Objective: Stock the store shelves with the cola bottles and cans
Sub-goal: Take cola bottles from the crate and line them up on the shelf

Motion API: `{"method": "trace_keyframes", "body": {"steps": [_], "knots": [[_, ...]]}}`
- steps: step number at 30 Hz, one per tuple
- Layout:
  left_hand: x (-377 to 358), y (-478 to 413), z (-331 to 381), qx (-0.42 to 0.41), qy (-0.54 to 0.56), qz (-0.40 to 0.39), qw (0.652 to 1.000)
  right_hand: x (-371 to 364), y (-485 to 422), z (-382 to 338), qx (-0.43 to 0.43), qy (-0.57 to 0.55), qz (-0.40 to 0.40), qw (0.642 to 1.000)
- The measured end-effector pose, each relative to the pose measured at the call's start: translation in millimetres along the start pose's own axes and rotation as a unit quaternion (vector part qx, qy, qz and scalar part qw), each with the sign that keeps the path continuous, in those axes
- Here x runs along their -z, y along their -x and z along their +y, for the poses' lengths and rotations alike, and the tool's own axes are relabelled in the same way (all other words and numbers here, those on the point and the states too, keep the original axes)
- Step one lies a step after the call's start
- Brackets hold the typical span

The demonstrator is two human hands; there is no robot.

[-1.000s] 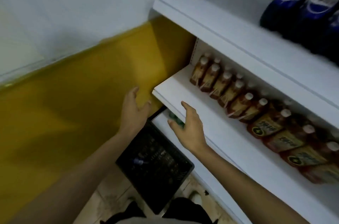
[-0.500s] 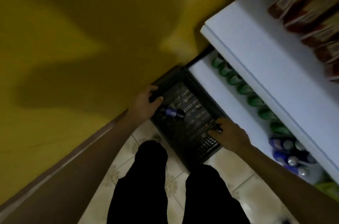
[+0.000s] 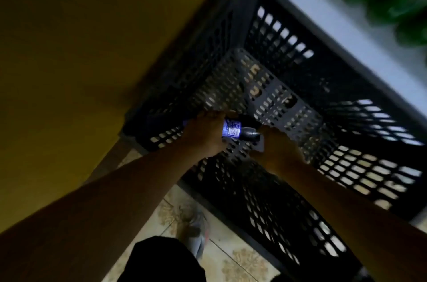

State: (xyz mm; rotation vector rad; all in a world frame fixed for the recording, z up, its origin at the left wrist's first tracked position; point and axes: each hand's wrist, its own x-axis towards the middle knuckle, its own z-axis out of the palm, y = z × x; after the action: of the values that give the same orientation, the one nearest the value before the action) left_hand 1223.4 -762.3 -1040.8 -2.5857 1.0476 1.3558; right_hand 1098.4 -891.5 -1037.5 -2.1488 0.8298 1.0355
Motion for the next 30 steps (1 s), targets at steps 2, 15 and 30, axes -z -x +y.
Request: {"method": "trace_keyframes", "body": {"steps": [2, 15, 30], "knots": [[-23.2, -35.3, -9.5, 0.001, -0.063, -0.027, 0.998, -24.3, -41.3, 0.7, 0.038, 0.045, 0.035, 0.998], [-21.7, -19.4, -8.9, -0.003, 0.003, 0.016, 1.0, -33.6, -49.6, -4.2, -0.02, 0.061, -0.103, 0.993], [174.7, 333.8, 133.8, 0.152, 0.594, -0.07, 0.787, 150.6, 449.5, -77.6, -0.117, -0.597, -0.053, 0.792]]}}
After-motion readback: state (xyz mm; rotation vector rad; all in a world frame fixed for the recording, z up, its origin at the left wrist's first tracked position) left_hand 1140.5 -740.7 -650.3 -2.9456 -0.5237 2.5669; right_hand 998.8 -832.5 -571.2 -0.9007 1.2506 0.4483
